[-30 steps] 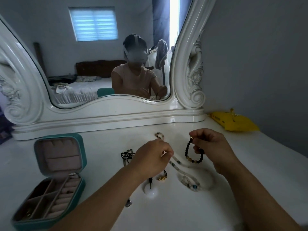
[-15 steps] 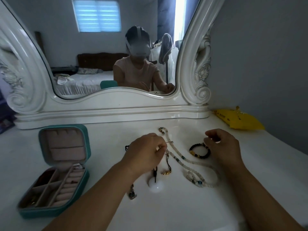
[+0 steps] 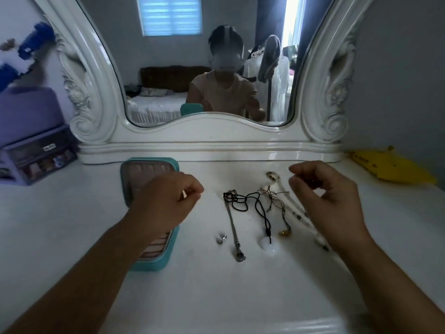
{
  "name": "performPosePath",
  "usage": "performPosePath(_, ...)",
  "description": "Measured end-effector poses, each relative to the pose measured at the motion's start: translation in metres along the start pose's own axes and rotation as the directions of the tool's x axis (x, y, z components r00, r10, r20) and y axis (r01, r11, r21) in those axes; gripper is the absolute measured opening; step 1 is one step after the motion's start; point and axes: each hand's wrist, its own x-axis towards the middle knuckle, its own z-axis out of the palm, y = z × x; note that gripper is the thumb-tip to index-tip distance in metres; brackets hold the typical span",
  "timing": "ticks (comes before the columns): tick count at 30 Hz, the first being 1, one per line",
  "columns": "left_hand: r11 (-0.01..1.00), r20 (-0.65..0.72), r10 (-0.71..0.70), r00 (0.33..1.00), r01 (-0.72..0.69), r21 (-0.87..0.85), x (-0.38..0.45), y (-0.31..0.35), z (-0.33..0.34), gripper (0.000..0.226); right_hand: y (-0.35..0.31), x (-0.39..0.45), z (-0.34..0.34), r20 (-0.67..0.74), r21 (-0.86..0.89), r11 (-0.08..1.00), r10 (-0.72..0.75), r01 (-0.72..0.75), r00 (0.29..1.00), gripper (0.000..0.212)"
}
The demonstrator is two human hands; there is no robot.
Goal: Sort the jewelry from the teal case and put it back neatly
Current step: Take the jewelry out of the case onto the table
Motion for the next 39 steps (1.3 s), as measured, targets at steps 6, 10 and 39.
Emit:
performPosePath(6,0.993,-0.106,-0.066,0.992,0.075,0.087,-0.026,-0.042,-0.031,0.005,-0.025,-0.019,0.059,0.244,0.024,0.992,-0.125,0.123,0.962,0.011)
performPosePath(10,0.986,-0.200,-0.152,0.968,0.162,0.036,-0.042,-0.076,-0.035,0.007,-0.040,-0.028,0.098,0.428,0.013,0.971,-0.220,0.238,0.877,0.010)
performPosePath(39,0.897,-0.117,-0.345,0.931,0.291,-0.333,-0.064,-0.103,-0.030,0.006,-0.064,-0.029,0.167,0.747,-0.317,0.820,-0.094,0.477,0.659,0.026)
